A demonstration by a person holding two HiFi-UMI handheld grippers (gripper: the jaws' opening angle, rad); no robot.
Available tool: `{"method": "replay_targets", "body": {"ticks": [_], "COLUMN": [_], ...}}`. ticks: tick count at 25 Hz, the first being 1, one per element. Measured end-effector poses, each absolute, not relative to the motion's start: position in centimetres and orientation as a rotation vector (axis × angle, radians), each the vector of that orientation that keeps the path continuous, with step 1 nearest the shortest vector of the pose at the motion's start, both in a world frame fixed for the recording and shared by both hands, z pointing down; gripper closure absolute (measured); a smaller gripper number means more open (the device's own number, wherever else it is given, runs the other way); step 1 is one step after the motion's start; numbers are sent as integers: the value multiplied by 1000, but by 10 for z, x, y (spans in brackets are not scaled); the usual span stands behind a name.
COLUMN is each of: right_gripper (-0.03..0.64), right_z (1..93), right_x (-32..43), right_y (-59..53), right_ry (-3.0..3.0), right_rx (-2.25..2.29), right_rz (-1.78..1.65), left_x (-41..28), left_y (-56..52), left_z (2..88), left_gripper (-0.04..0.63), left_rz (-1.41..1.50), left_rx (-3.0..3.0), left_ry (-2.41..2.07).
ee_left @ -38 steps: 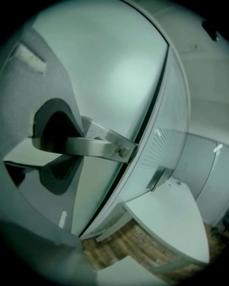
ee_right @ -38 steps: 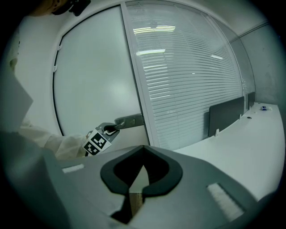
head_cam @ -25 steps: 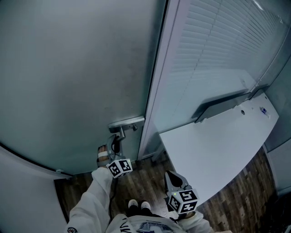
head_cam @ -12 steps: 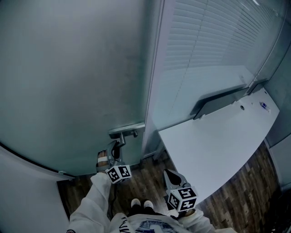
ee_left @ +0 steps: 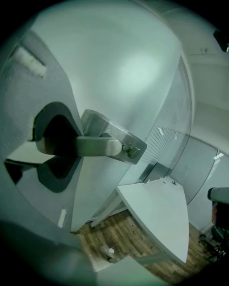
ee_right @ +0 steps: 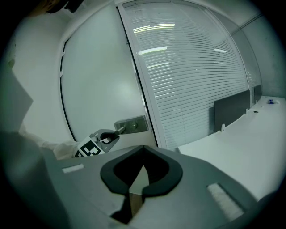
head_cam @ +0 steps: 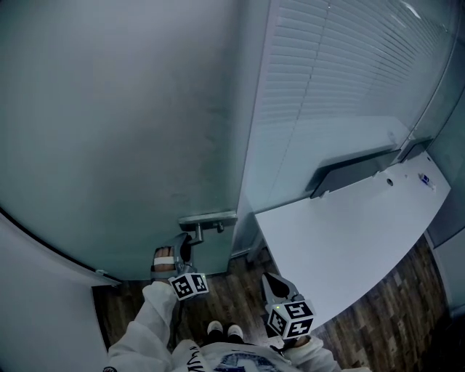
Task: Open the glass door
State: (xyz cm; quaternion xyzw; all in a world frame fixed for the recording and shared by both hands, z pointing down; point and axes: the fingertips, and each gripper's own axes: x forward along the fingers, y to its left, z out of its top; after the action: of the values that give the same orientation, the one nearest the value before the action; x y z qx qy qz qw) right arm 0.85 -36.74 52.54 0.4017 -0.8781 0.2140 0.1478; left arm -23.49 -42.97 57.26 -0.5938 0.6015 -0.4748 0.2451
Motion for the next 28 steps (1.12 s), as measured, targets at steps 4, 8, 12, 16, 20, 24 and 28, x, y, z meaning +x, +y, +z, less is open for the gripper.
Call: {"method": "replay_targets", "body": {"ticks": [4, 8, 12, 16, 20, 24, 28], "right_gripper": [612, 612, 612, 612, 612, 612, 612], "right_z": [521, 520, 512, 501, 513, 501, 482], "right_x": [11, 13, 14, 15, 11, 12, 22], "right_y": [-366, -365, -364, -357, -345, -339, -330], "right_ry": [-2559, -2577, -2605, -2619, -2619, -2632, -2644], "right_rx": [1134, 1112, 1088, 1056, 1015, 1015, 1059], "right_rz": [619, 632, 640, 655, 669, 668, 651], "left_x": [-232, -230, -229, -227, -226, -227, -226], "left_y": [-422, -417, -413, -408, -406, -406, -400], "left_z": [567, 561, 551, 536, 542, 538, 531], "left_gripper": [522, 518, 518, 517, 515, 515, 515], "left_rz": [-1353, -1422, -1473, -1517, -1539, -1547, -1560], "left_rx": [-1566, -1495, -1468, -1441, -1432, -1437, -1437], "left_ry": [1588, 1523, 1481, 1461, 1465, 1466, 1448]}}
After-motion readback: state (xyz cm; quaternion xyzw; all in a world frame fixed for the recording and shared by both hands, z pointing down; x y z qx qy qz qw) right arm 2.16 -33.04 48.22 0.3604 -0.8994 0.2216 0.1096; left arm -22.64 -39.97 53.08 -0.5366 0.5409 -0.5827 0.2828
